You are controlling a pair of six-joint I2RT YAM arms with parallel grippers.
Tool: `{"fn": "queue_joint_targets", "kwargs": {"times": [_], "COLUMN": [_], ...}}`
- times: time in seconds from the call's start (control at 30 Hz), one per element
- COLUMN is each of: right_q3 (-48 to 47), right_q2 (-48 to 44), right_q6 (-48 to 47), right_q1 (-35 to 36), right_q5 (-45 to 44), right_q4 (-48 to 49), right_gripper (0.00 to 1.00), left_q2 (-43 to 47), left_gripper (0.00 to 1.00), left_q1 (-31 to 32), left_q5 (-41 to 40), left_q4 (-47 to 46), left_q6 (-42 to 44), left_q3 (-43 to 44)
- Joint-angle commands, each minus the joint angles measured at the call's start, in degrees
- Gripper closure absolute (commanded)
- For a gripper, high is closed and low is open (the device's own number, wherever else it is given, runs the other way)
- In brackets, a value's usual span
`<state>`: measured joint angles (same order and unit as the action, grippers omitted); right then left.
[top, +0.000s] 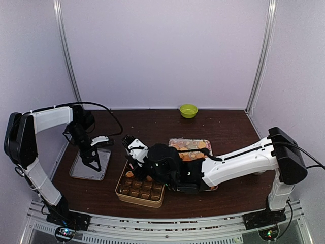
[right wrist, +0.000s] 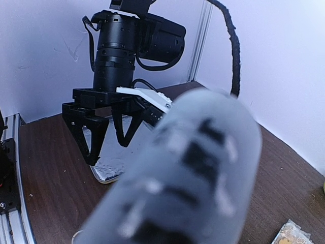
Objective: Pack the cookies
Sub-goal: Adjust the fake cookies in the empty pocket of the box, then pass from the right arm to the left
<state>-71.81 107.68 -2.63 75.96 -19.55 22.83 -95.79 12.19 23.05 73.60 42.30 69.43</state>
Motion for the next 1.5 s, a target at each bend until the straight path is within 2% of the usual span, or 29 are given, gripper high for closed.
{"fn": "queue_joint_targets", "kwargs": {"times": [0.0, 0.1, 0.2, 0.4, 0.57, 0.67, 0.87, 1.0, 1.13, 1.27, 1.47], "right_q3": [2.97, 6.00, 11.25, 21.13, 23.43, 21.01, 14.54, 11.08, 7.99, 6.32, 5.57], "right_q2": [-4.58, -8.09, -13.83, -22.71, -24.08, -22.52, -17.42, -14.10, -12.24, -11.27, -10.32], "right_q6": [-1.35, 0.80, 5.81, 19.30, 24.43, 24.82, 24.91, 24.65, 24.46, 22.47, 20.30], "right_q1": [-0.93, -1.35, -3.13, -9.78, -12.67, -13.06, -13.11, -13.06, -12.86, -11.94, -10.84], "right_q5": [-4.24, -4.02, 0.49, 16.62, 22.22, 23.98, 23.50, 21.71, 21.32, 19.52, 16.54], "right_q4": [1.90, 3.37, 6.53, 16.25, 23.06, 22.90, 25.59, 30.35, 33.33, 33.32, 34.49], "right_gripper": [0.87, 0.86, 0.85, 0.83, 0.80, 0.79, 0.79, 0.77, 0.76, 0.75, 0.75], "left_q2": [1.31, 1.23, 1.22, 1.60, 4.26, 6.52, 11.16, 17.62, 20.98, 21.59, 22.52], "left_gripper": [0.06, 0.06, 0.06, 0.03, 0.02, 0.02, 0.02, 0.02, 0.02, 0.02, 0.02], "left_q1": [-0.33, -0.39, -0.32, 0.29, 1.75, 3.28, 10.69, 15.98, 18.52, 22.08, 25.51], "left_q5": [0.30, 0.78, 1.22, 3.87, 6.53, 7.34, 4.62, 2.47, 4.17, -0.24, -14.54], "left_q4": [0.94, 0.97, 1.03, 1.24, 1.27, 1.37, -0.91, -6.29, -10.95, -15.95, -28.18], "left_q6": [-0.28, -0.58, -0.63, -1.44, -2.94, -3.43, -3.64, -2.09, -3.75, -5.32, -9.16], "left_q3": [1.92, 2.18, 2.59, 4.49, 8.25, 12.17, 19.58, 17.37, 15.09, 13.64, 10.90]}}
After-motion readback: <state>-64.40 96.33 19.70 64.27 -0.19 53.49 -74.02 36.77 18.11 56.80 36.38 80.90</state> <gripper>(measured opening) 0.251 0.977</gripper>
